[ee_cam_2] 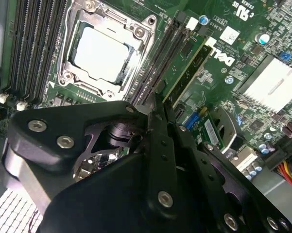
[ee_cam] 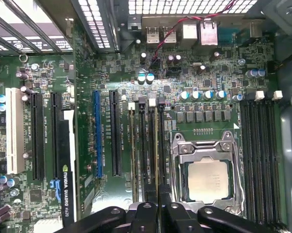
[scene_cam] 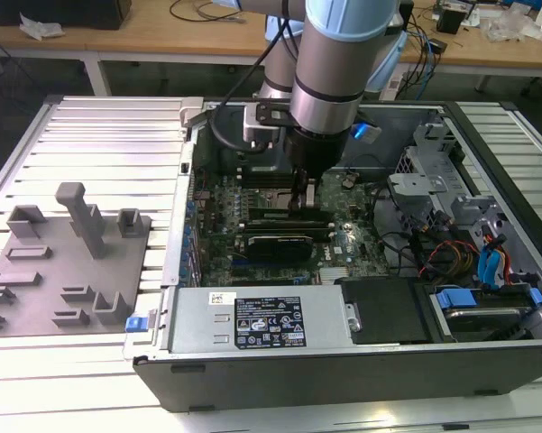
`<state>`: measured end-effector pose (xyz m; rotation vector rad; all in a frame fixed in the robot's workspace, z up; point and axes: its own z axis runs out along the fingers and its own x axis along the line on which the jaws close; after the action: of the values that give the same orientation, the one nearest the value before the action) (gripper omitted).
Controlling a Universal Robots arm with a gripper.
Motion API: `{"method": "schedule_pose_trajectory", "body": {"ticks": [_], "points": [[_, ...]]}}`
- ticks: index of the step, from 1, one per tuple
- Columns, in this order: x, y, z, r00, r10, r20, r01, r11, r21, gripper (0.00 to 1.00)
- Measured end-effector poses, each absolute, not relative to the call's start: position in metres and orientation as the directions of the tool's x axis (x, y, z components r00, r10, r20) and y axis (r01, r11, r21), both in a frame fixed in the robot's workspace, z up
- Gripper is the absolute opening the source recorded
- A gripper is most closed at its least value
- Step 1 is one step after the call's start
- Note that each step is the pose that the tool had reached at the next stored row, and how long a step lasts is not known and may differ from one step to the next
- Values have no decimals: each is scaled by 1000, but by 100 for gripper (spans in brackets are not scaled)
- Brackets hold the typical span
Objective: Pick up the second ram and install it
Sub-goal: 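Insert the second ram into the second slot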
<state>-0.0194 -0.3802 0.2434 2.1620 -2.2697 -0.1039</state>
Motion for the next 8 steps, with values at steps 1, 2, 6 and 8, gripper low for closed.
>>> {"method": "schedule_pose_trajectory", "body": {"ticks": [1, 2, 6, 8], "points": [[-19, -379, 240, -49, -998, -42, -998, 47, 52, 13], [-19, -379, 238, -49, -998, -42, -998, 47, 52, 13], [-20, -379, 235, -46, -998, -41, -998, 44, 52, 13], [-22, -379, 235, -44, -998, -40, -998, 42, 52, 13]]}}
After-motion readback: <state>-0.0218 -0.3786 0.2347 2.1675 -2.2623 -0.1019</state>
